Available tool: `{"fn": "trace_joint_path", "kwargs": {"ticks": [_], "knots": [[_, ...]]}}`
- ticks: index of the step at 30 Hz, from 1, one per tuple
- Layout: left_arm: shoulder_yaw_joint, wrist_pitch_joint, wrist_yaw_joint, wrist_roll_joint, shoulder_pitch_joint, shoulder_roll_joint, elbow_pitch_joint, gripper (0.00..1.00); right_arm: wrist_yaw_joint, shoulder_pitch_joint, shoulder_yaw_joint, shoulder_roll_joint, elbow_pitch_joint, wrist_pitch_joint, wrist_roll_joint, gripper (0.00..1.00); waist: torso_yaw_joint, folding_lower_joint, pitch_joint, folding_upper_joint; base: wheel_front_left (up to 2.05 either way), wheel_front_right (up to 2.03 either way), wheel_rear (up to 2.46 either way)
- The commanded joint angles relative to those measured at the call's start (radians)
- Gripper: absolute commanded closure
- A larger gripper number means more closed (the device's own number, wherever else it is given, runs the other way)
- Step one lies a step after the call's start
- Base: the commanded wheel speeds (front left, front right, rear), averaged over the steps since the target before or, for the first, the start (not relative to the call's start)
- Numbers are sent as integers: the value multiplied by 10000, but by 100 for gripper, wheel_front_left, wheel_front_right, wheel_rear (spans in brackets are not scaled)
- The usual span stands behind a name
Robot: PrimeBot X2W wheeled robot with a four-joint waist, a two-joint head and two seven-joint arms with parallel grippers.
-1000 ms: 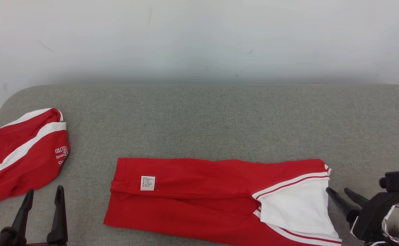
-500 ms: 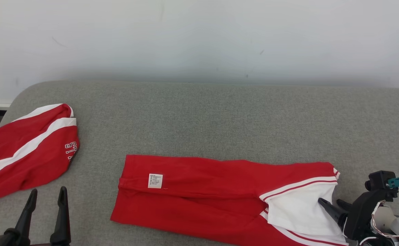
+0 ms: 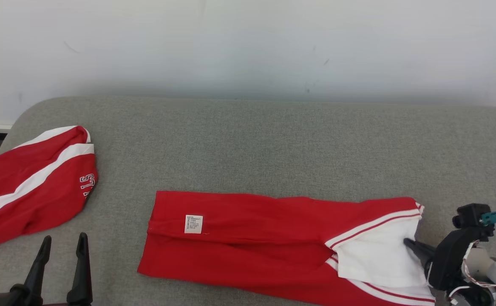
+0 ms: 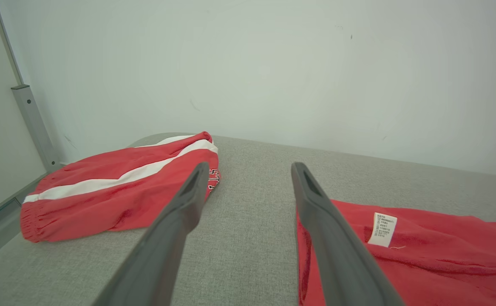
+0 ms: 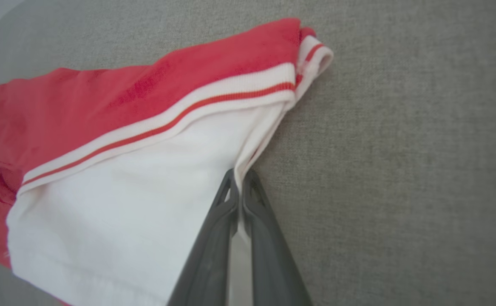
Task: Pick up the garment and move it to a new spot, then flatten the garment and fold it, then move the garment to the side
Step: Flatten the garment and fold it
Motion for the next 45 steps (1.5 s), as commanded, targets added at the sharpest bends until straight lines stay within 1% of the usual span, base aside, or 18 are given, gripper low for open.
{"fn": "trace_joint_path", "kwargs": {"ticks": [1, 3, 11, 12, 15, 17, 20, 22, 23, 25, 30, 34, 38, 45], "knots": [[58, -56, -59, 116, -102, -42, 21, 0, -8, -202, -112, -341, 109, -141, -191, 100, -49, -1, 36, 0, 0, 0, 0], [81, -54, -111, 132, -131, -80, 38, 0, -13, -274, -240, -502, 140, -221, -184, 100, -100, -1, 54, 0, 0, 0, 0], [204, -56, -273, 241, -182, -237, 157, 0, -15, -628, -687, -1520, 630, -422, -503, 100, -379, -1, 45, 0, 0, 0, 0], [204, -56, -273, 241, -182, -237, 157, 0, -15, -628, -687, -1520, 630, -422, -503, 100, -379, -1, 45, 0, 0, 0, 0], [218, -56, -331, 311, -181, -319, 191, 0, -15, -731, -764, -1856, 796, -399, -710, 100, -463, -1, 17, 0, 0, 0, 0], [254, -56, -333, 333, -144, -359, 209, 0, -13, -794, -825, -1924, 666, -257, -726, 100, -529, -1, -3, 0, 0, 0, 0], [295, -54, -403, 339, -68, -433, 259, 0, -13, -748, -1004, -2012, 41, 55, -343, 100, -626, -1, -25, 0, 0, 0, 0], [308, -54, -403, 341, -67, -487, 278, 0, -12, -595, -1221, -2031, -736, 343, 238, 100, -673, -1, -19, 0, 0, 0, 0], [304, -56, -452, 360, -111, -522, 310, 0, -12, -433, -1406, -2241, -1405, 569, 633, 100, -689, -1, -8, 0, 0, 0, 0], [289, -54, -494, 364, -173, -582, 333, 0, -5, -297, -1610, -2259, -2150, 784, 1204, 100, -693, -1, -1, 0, 0, 0, 0], [244, -54, -577, 422, -267, -677, 430, 0, -5, 59, -2002, -2492, -3632, 1182, 2194, 100, -631, -1, 18, 0, 0, 0, 0], [199, -56, -631, 464, -335, -740, 521, 0, -5, 238, -2161, -2341, -4471, 1426, 2781, 100, -503, -1, 45, 0, 0, 0, 0], [194, -56, -668, 500, -415, -779, 600, 0, -5, 226, -2199, -2038, -5006, 1576, 3093, 100, -341, -1, 86, 0, 0, 0, 0], [93, -56, -746, 538, -564, -887, 738, 0, -5, -37, -2050, -1322, -5208, 1681, 3096, 100, 28, -1, 156, 0, 0, 0, 0]]}}
